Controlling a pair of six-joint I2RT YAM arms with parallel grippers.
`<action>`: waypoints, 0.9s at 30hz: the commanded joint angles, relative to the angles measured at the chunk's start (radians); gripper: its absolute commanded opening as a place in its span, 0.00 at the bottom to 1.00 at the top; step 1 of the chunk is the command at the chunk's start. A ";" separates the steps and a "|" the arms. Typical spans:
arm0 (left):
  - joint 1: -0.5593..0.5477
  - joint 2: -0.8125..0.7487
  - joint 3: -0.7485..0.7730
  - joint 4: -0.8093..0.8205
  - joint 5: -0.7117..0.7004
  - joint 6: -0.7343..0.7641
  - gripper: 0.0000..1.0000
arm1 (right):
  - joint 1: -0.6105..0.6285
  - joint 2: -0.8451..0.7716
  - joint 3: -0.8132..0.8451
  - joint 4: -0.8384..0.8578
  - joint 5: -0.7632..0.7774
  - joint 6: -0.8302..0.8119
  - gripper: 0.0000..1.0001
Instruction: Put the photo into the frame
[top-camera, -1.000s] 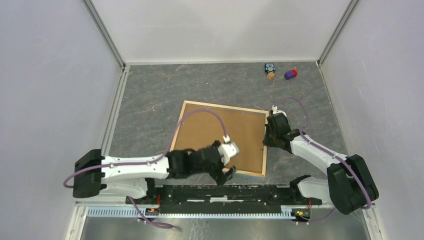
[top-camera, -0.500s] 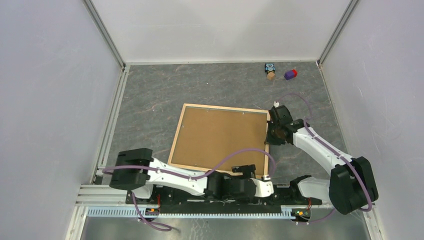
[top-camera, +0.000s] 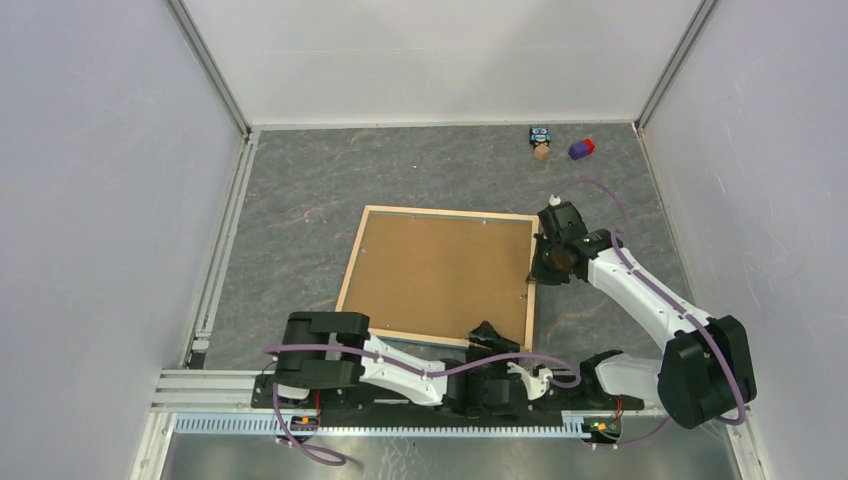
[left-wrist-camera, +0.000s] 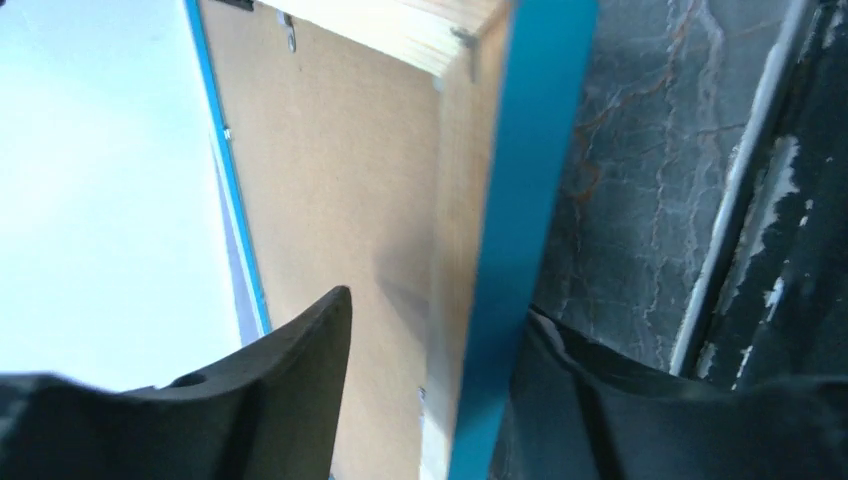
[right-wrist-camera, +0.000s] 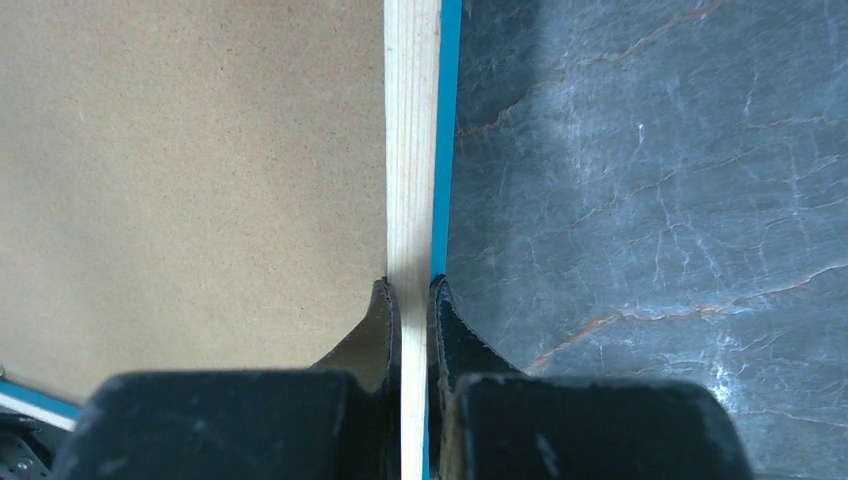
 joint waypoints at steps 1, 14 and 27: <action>0.002 0.014 -0.005 0.230 -0.214 0.178 0.52 | -0.007 -0.015 0.049 0.045 -0.058 0.055 0.00; 0.062 -0.149 -0.030 0.368 -0.261 0.359 0.02 | -0.052 -0.177 0.208 0.104 0.141 -0.200 0.55; 0.281 -0.477 0.247 -0.056 0.008 0.000 0.02 | -0.058 -0.445 0.357 0.107 0.497 -0.368 0.98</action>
